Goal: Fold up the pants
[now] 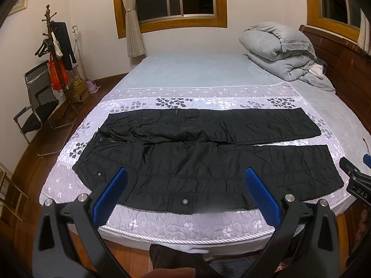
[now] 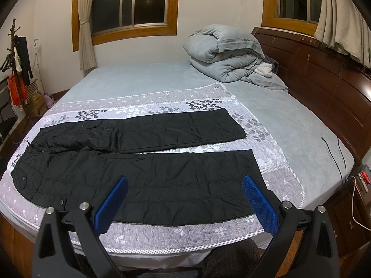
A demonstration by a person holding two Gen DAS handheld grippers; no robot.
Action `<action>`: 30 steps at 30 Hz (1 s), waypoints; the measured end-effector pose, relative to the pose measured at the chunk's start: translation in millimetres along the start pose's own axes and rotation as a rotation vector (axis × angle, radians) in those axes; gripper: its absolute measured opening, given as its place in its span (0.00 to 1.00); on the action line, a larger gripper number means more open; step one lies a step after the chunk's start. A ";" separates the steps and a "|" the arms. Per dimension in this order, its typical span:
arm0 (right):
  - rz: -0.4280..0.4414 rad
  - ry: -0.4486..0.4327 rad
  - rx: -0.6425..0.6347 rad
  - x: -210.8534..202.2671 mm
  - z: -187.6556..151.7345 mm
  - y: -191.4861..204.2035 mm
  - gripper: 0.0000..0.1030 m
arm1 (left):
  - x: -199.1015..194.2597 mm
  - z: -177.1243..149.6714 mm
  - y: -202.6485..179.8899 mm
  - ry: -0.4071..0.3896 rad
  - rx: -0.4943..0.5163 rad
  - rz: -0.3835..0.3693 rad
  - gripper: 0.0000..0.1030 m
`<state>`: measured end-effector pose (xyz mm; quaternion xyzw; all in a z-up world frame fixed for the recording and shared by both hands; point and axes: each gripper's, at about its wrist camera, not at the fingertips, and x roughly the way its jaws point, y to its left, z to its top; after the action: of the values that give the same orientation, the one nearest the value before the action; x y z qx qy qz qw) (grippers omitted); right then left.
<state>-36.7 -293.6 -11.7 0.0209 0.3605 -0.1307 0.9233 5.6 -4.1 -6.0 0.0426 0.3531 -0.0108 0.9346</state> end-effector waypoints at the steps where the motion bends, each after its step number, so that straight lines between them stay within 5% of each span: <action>1: 0.000 0.001 0.001 0.1 0.3 -0.8 0.97 | 0.0 -0.1 -0.1 -0.001 0.000 0.000 0.98; 30: 0.001 0.019 0.016 8.5 -2.3 -6.1 0.97 | 3.3 -0.8 -3.6 0.008 0.007 0.004 0.98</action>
<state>-33.8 -301.1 -18.8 0.0296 0.3681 -0.1331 0.9197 7.3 -7.5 -9.1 0.0469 0.3568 -0.0099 0.9330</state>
